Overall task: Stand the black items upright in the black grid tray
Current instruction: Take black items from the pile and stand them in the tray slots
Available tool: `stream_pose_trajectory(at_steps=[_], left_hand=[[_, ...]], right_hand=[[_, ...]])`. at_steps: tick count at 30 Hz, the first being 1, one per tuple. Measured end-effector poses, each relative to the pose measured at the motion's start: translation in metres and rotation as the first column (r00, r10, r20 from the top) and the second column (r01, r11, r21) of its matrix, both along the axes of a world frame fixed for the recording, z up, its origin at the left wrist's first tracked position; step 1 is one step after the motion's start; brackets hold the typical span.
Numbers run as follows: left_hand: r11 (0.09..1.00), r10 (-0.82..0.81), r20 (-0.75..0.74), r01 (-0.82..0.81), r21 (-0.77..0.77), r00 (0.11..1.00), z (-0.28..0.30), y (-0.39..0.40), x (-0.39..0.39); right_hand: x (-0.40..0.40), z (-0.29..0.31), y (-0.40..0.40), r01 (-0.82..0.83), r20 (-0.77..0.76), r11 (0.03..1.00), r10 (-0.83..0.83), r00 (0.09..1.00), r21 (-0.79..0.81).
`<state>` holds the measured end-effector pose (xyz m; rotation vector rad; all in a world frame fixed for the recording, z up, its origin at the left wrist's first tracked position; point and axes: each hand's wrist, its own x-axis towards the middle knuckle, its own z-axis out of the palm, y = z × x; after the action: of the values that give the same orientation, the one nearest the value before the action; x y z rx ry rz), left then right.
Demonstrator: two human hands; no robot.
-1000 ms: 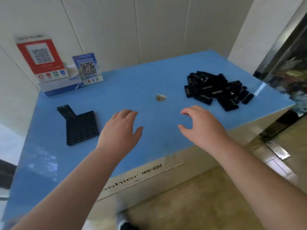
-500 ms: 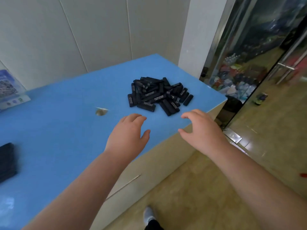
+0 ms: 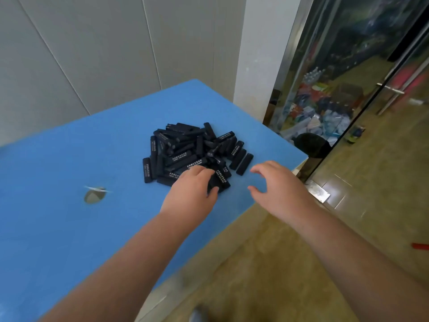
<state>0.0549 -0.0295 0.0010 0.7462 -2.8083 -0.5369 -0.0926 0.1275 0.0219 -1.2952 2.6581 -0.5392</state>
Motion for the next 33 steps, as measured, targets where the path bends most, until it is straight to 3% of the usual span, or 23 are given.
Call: stream_pose_trajectory(at_steps=[9, 18, 28, 33], left_hand=[[0.985, 0.17, 0.072, -0.173, 0.029, 0.983, -0.016, 0.006, -0.049], [0.946, 0.323, 0.141, -0.318, -0.055, 0.936, -0.023, 0.014, -0.076], [0.909, 0.404, 0.201, -0.368, -0.194, 0.892, -0.031, 0.029, -0.109], [0.884, 0.453, 0.232, -0.398, -0.246, 0.861, -0.029, 0.032, -0.12]], right_hand=[[-0.065, -0.02, -0.033, -0.232, 0.014, 0.972, 0.232, 0.973, 0.039], [-0.119, -0.046, -0.056, -0.541, -0.132, 0.828, 0.558, 0.819, 0.148], [-0.137, -0.049, -0.065, -0.585, -0.172, 0.795, 0.606, 0.777, 0.157], [-0.143, -0.057, -0.053, -0.575, -0.062, 0.807, 0.586, 0.808, 0.137]])
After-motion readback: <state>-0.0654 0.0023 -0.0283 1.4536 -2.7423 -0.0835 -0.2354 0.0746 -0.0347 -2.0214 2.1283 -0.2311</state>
